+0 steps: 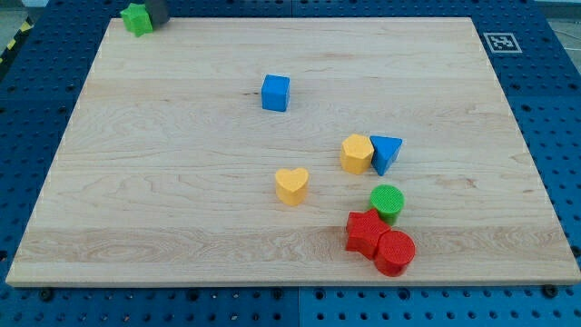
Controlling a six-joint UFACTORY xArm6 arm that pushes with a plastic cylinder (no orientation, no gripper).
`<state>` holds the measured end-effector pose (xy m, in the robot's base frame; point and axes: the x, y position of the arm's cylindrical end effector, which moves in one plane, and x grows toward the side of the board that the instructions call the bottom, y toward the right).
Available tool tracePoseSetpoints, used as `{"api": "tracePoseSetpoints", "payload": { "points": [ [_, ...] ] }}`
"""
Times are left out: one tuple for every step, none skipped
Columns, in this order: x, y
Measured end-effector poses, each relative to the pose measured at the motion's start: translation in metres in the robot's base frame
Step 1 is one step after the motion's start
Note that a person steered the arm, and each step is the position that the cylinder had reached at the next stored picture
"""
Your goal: Locate your arm at the left side of the blue cube
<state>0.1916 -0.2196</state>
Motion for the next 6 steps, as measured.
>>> {"api": "tracePoseSetpoints", "payload": {
  "points": [
    [0.000,0.010],
    [0.007,0.058],
    [0.052,0.086],
    [0.110,0.086],
    [0.141,0.086],
    [0.143,0.086]
  ]
}}
